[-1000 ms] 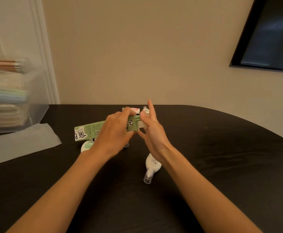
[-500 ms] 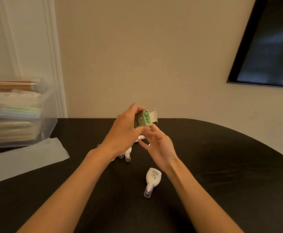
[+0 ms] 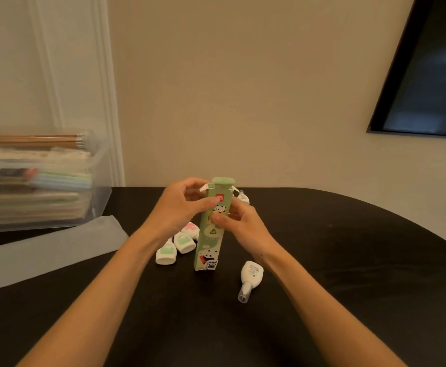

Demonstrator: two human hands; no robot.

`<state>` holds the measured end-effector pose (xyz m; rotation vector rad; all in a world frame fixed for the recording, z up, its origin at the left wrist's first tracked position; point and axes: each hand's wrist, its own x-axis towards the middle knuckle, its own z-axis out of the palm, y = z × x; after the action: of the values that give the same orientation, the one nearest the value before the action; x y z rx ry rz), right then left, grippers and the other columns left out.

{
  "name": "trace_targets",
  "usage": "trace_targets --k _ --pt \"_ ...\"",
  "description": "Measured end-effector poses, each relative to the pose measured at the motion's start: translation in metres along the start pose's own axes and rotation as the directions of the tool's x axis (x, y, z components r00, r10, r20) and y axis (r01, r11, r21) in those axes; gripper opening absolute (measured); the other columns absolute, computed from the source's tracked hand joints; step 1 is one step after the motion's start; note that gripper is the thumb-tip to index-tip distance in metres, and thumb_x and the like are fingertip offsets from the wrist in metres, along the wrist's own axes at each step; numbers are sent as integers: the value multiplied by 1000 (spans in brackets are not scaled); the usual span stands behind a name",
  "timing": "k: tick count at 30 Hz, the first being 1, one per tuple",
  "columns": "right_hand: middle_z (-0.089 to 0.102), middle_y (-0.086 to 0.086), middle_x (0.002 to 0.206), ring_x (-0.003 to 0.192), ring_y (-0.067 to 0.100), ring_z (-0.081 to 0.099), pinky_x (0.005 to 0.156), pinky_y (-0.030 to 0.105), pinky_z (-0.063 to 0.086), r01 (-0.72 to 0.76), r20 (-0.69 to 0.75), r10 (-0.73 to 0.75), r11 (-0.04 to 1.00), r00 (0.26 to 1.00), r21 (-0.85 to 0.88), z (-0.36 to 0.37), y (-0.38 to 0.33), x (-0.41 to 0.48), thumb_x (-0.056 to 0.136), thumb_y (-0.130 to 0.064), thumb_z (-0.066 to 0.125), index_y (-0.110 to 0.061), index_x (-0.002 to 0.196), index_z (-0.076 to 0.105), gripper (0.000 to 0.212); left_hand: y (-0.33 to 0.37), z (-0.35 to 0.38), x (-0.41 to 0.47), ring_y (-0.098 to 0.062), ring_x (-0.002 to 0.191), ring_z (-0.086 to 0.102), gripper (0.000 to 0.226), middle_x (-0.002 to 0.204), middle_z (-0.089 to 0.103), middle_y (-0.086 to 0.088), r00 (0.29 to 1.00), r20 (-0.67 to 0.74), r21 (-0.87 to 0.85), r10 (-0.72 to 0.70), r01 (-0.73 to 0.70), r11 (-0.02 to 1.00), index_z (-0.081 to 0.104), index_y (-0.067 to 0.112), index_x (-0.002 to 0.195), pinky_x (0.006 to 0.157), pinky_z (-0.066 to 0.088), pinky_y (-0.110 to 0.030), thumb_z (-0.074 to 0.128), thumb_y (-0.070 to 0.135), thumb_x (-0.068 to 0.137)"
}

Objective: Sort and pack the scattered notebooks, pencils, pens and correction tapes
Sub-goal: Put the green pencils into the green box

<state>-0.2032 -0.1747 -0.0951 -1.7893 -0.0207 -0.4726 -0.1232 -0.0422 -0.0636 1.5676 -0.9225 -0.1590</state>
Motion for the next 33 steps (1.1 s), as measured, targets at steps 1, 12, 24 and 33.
trace_targets --k 1,12,24,33 --pt "65 -11 101 92 1 64 73 15 53 20 -25 -20 1000 999 -1 1 -2 1 89 -7 59 -24 114 57 30 1 0 0 0 81 64 15 87 70 10 999 -52 33 17 -16 999 65 27 87 66 48 -9 72 22 76" --pt "65 -3 108 97 4 62 84 20 52 -5 56 18 976 998 -216 5 -5 3 94 -15 53 -12 118 56 25 -3 -4 -2 6 81 63 22 92 67 12 994 -98 30 46 -44 999 61 27 100 60 47 -6 66 13 83" --pt "58 -7 113 106 6 57 82 20 51 -58 -4 58 985 998 -161 5 -1 8 89 -15 59 -27 122 43 39 6 2 6 -14 84 61 29 94 66 0 963 -59 460 265 -209 863 64 13 113 76 53 -29 65 13 84" --pt "55 4 112 95 11 60 70 15 49 9 -47 -18 985 999 -171 20 -9 10 79 -2 59 -37 103 44 44 20 8 6 -31 59 63 65 64 66 -17 947 -112 410 301 -232 882 67 -1 67 55 52 -44 41 55 87"
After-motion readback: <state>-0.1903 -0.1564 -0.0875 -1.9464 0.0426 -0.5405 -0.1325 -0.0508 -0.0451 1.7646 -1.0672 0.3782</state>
